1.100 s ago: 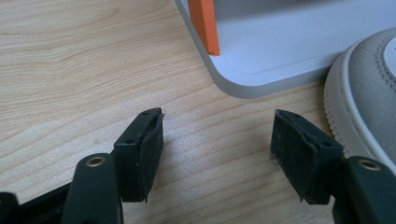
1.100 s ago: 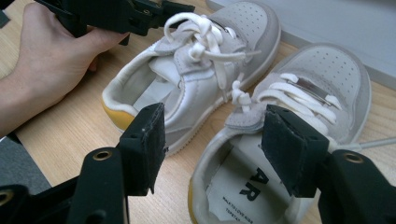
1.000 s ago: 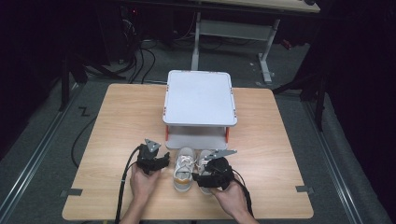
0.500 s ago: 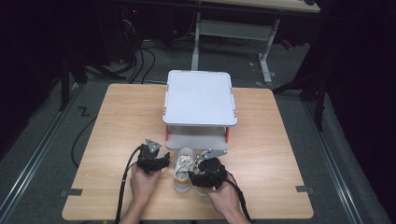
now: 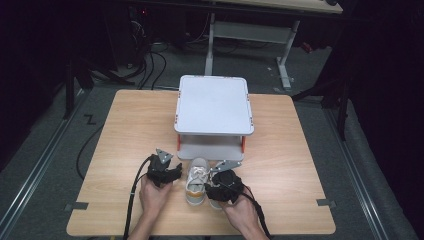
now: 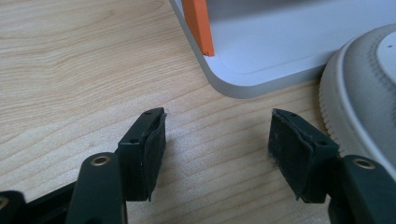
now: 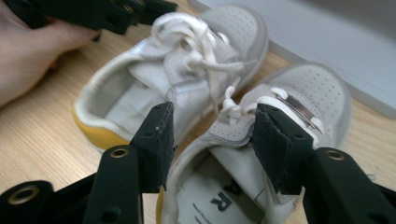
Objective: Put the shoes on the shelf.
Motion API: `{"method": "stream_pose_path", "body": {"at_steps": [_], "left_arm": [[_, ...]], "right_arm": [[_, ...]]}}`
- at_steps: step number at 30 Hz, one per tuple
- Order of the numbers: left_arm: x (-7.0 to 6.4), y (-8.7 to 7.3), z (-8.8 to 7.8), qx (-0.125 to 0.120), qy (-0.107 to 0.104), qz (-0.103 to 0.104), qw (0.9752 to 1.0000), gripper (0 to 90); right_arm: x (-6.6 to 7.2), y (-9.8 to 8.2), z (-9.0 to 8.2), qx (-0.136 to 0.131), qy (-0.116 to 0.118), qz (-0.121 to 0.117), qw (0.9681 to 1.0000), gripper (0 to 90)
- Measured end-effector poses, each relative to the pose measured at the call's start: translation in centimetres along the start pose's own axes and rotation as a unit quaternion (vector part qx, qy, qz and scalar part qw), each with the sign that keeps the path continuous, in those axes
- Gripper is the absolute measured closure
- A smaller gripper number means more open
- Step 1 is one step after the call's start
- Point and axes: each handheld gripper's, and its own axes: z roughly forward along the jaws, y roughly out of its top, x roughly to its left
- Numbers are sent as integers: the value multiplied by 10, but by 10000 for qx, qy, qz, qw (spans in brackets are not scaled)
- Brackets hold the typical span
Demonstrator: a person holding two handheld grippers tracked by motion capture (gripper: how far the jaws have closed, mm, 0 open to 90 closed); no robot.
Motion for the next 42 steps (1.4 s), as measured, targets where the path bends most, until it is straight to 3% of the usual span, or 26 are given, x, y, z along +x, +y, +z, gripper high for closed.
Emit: {"method": "stream_pose_path", "body": {"at_steps": [3,7,12,17,20,27,29,34,37,42], "left_arm": [[0,0,0,1,2,-3,10000,370],[0,0,0,0,1,0,10000,370],[0,0,0,-1,0,-1,10000,370],[1,0,0,26,4,25,10000,370],[0,0,0,8,3,11,10000,370],[1,0,0,27,0,33,10000,369],[1,0,0,27,-4,28,10000,369],[1,0,0,31,-6,30,10000,368],[1,0,0,27,-3,32,10000,366],[1,0,0,15,2,8,10000,363]], "right_arm": [[-6,-1,-2,10,201,221,9996,464],[-3,2,-4,97,283,197,9994,438],[-10,0,-10,239,622,470,9967,445],[-10,10,-8,441,649,440,9960,449],[-9,18,-6,719,533,334,9954,448],[-14,18,-11,1059,727,630,9897,457],[-13,20,-9,1139,704,629,9890,455],[-13,32,-4,1115,642,915,9875,426],[-10,35,-1,1190,460,929,9875,420],[0,33,7,1209,-56,611,9908,430]]}}
